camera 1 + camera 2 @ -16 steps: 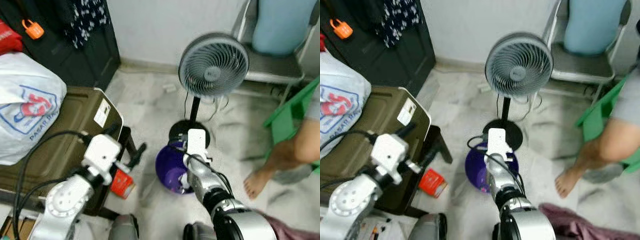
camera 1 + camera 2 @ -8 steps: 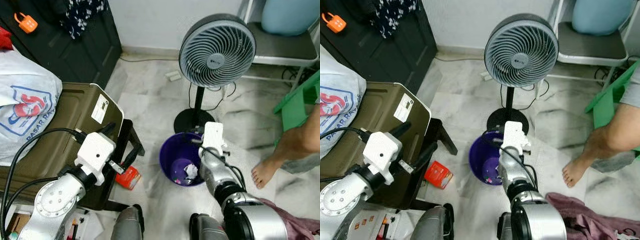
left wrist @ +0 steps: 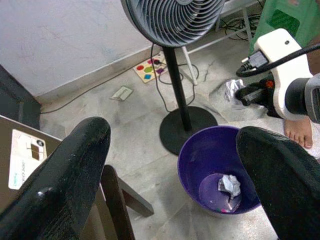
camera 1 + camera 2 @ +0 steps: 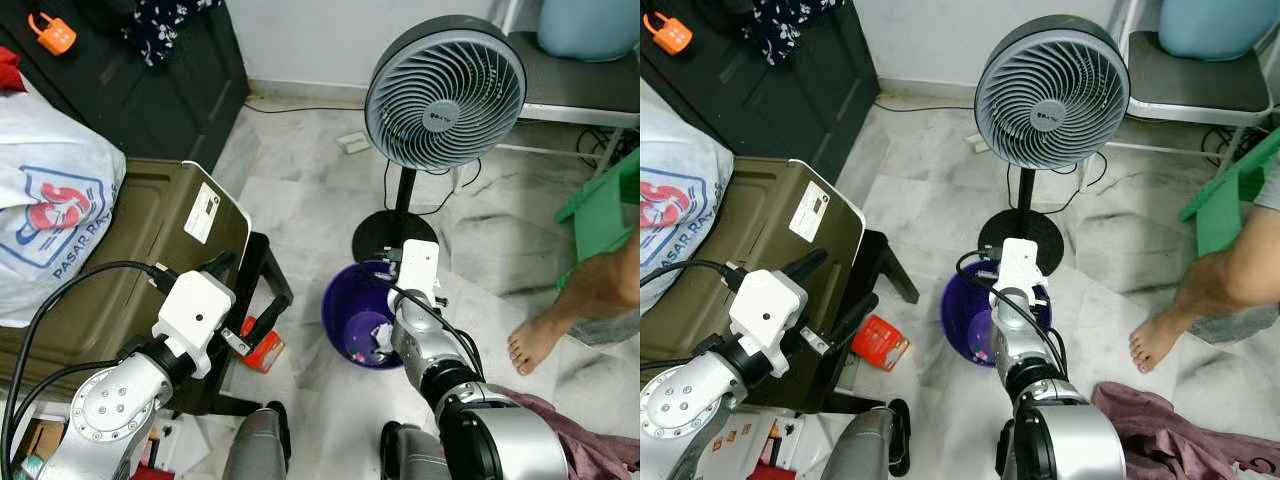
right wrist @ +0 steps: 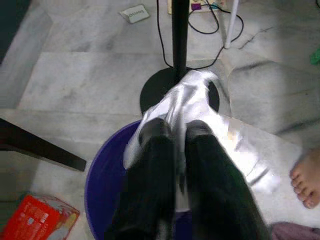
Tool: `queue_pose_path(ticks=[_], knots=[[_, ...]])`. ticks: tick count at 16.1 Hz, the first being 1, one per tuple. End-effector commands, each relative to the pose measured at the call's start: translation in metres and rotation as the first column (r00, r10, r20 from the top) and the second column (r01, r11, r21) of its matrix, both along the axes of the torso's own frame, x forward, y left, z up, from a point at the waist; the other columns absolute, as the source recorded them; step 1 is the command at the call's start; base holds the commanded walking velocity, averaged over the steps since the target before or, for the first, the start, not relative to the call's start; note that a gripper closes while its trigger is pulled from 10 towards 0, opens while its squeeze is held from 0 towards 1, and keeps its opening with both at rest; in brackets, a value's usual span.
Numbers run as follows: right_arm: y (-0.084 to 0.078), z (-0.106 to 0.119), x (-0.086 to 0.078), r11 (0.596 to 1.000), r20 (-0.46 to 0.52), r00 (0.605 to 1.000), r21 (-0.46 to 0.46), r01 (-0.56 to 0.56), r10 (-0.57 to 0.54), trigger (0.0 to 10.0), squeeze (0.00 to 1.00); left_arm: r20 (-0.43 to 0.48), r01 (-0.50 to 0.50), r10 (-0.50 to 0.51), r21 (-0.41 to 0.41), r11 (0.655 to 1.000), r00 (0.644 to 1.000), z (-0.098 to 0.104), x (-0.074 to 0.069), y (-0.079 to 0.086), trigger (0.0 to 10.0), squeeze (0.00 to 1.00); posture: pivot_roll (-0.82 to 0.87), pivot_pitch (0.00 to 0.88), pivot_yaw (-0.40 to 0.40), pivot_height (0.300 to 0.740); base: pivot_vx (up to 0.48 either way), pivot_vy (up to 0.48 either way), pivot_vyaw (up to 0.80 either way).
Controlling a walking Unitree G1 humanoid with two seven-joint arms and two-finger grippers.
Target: Clean up the room
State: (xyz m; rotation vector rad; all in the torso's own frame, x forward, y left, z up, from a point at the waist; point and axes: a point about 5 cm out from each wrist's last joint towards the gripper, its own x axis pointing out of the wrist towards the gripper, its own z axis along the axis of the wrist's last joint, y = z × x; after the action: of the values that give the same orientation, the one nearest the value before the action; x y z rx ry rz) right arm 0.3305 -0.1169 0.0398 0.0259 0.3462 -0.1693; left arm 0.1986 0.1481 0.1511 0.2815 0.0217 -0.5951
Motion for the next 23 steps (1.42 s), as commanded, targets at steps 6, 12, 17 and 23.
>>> queue_pose_path(ticks=[6,12,17,23], knots=[[0.006,-0.002,-0.001,0.999,-0.014,1.0,0.032,-0.01,0.01,10.0,1.0,0.0,-0.006,0.006,0.02,1.0,1.0,-0.001,0.002,0.001,10.0,0.0,0.3,0.251,0.132,0.74,0.0,0.0,0.0],[0.028,0.016,0.008,0.975,0.088,0.972,0.029,-0.222,0.219,10.0,1.0,0.052,-0.039,0.038,0.012,0.999,0.998,-0.004,0.016,-0.007,10.0,0.0,0.25,0.171,0.109,0.74,0.0,0.0,0.0],[0.027,0.027,-0.002,0.894,0.165,0.883,0.017,-0.447,0.438,10.0,1.0,0.137,-0.062,0.064,-0.019,0.998,0.989,-0.008,0.05,-0.017,10.0,0.0,0.13,0.037,0.067,0.74,0.0,0.0,0.0],[-0.037,0.042,-0.028,0.964,0.262,0.928,-0.063,-0.259,0.267,10.0,1.0,0.219,-0.092,0.11,-0.093,0.991,0.969,-0.011,0.073,-0.038,10.0,0.0,0.04,0.0,0.016,0.74,0.0,0.0,0.0]])
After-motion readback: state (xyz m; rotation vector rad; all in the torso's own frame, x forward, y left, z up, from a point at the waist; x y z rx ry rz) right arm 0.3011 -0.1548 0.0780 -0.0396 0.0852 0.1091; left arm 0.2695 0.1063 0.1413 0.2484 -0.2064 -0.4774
